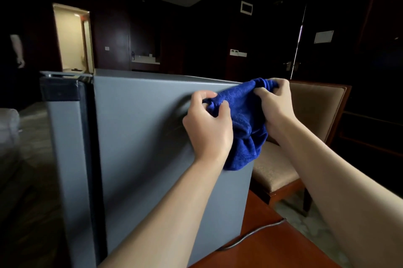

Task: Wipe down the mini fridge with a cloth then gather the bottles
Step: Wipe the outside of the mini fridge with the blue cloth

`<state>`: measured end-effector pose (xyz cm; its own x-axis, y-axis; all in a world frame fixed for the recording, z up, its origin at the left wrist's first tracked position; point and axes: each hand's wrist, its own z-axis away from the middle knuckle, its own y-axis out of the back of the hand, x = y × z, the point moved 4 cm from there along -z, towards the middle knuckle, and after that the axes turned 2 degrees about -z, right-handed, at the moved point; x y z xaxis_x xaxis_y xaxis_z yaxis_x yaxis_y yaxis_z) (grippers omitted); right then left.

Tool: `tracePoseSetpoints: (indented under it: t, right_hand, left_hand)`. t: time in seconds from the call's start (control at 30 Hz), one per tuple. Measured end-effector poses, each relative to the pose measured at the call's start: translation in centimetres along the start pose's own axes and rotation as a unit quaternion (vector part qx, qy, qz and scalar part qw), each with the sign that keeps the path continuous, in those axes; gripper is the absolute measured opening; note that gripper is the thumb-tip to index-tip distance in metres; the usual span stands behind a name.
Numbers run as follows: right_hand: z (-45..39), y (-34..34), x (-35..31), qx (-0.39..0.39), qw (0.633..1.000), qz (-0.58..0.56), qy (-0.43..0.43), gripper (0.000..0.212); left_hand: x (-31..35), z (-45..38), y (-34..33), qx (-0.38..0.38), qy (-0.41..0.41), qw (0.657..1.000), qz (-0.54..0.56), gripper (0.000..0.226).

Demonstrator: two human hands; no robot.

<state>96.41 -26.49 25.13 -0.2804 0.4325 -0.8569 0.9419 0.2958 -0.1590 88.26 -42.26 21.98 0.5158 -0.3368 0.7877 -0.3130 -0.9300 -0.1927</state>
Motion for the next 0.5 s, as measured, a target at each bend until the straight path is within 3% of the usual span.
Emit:
tracePoseSetpoints:
  t: [0.23,0.5]
  right_hand:
    - [4.6,-3.7,-1.3,-0.029,0.999,0.01,0.038,0.028]
    - [12.1,-8.3,-2.1,-0.058,0.998,-0.003,0.014,0.027]
  left_hand:
    - [0.2,0.0,6.1,0.027,-0.015,1.0,-0.005,0.015]
    - [1.3,-0.5,14.7,0.104,-0.074,0.99,-0.065,0.018]
